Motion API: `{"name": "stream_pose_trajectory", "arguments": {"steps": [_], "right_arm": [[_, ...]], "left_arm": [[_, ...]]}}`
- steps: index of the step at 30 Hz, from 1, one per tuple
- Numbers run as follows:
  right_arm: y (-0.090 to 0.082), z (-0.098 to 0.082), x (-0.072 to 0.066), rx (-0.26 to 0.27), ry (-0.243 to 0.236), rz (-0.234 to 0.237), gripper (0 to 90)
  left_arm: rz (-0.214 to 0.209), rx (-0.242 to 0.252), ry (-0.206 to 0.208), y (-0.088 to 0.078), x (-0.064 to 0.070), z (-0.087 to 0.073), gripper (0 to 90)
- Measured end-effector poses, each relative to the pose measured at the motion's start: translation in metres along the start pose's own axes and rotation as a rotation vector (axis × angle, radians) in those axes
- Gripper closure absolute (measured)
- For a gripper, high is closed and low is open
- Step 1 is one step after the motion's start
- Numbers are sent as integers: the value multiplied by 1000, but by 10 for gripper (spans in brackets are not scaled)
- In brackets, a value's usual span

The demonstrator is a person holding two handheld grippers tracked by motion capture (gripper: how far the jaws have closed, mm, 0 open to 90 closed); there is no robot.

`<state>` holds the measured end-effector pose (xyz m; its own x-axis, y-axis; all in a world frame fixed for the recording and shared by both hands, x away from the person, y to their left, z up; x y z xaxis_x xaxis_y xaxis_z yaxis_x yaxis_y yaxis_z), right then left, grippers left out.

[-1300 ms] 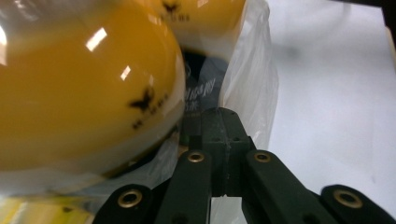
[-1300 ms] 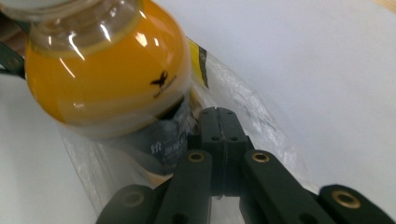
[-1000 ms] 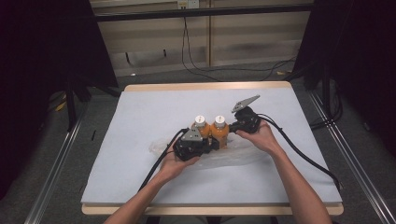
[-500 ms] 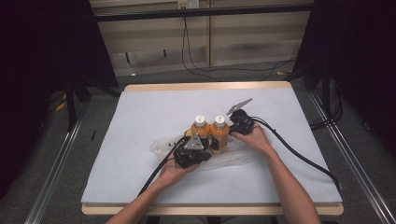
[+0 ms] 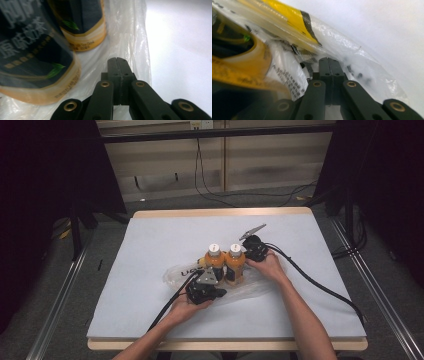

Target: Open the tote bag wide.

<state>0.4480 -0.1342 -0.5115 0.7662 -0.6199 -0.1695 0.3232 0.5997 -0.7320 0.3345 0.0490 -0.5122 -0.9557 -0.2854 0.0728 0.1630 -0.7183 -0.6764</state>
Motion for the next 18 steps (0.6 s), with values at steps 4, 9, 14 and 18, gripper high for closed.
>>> {"name": "stream_pose_trajectory", "arguments": {"steps": [4, 9, 14, 18], "right_arm": [[5, 6, 1, 9, 1, -19, 900], [9, 10, 2, 11, 2, -37, 900], [14, 15, 5, 17, 14, -53, 900], [17, 19, 8, 29, 32, -60, 900]], "left_arm": [[-25, 9, -4, 0, 0, -1, 900], [-43, -7, 9, -3, 5, -4, 900], [-61, 16, -6, -2, 4, -4, 900], [-63, -5, -1, -4, 5, -4, 900]]}}
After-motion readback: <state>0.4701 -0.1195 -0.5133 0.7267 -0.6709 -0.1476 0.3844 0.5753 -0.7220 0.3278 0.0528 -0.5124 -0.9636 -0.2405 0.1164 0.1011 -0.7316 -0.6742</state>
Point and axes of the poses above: each handheld gripper's, and its own axes: y roughly forward along the jaws, z roughly out of its top, x roughly to its right, the point moved 4 cm from there along y, roughly forward along the jaws, and after that the axes turned 2 degrees about -y, right-handed, at the moved point
